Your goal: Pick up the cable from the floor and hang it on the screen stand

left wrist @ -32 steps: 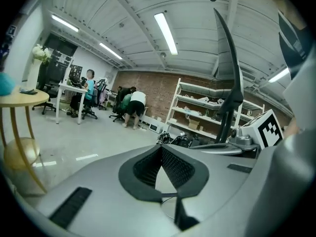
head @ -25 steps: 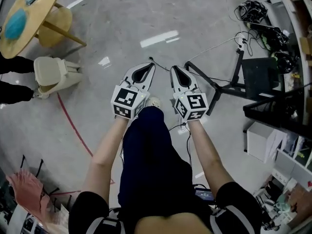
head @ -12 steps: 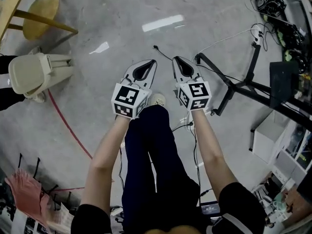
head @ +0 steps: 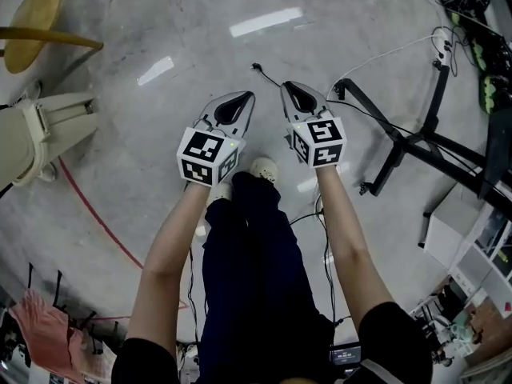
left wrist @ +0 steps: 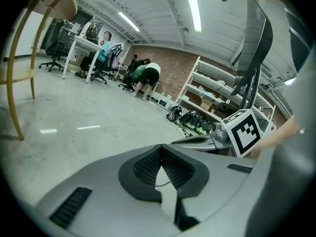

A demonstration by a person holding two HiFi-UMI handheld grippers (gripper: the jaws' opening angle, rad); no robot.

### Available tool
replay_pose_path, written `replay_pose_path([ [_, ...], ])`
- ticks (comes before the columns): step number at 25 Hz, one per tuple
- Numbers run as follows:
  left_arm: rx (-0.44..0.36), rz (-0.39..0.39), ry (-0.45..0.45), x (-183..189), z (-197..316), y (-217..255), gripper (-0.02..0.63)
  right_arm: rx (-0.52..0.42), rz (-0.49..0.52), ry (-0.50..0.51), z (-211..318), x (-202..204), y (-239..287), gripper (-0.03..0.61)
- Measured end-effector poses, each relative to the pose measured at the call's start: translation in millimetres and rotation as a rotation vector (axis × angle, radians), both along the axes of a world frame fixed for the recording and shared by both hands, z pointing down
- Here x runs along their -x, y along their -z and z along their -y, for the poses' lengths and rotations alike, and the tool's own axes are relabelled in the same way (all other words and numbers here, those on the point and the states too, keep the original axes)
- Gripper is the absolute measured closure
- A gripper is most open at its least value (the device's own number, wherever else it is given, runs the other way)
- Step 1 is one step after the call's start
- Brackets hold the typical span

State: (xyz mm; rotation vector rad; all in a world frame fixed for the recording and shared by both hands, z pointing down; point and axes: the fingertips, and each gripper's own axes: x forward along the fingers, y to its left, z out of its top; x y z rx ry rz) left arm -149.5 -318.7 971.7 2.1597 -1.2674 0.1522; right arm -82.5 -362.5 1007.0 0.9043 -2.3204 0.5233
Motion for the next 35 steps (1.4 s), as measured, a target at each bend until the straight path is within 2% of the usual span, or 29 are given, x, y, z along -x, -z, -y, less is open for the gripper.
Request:
replay_pose_path([
  [9, 0.015, -0.009, -0.041, -9.4, 18.2, -112.3, 0.607, 0.015, -0.02, 0.007, 19.1, 0.8, -113.6, 0.551],
  [17, 0.04, -0.016, -0.052, -6.7, 30.9, -193.6, 0.607, 0.027, -0.04, 0.029, 34.1, 9.7, -196.6, 0.543],
  [21, 0.035, -0.015, -0.057, -3.3, 42.6, -219.5, 0.607, 0.073, -0.054, 0.062, 40.6, 13.5, -236.3, 0.458],
  [23, 0.033, -0.022, -0.055, -1.3, 48.4, -229.1, 0.607, 0.088, -0.076, 0.086, 43.0, 13.9, -255.4, 0.436],
  [35, 0.026, -0.013, -0.077, 1.7, 62.6, -267.5, 0.607, 0.137, -0.169, 0.174, 55.8, 14.3, -326.6, 0.425],
])
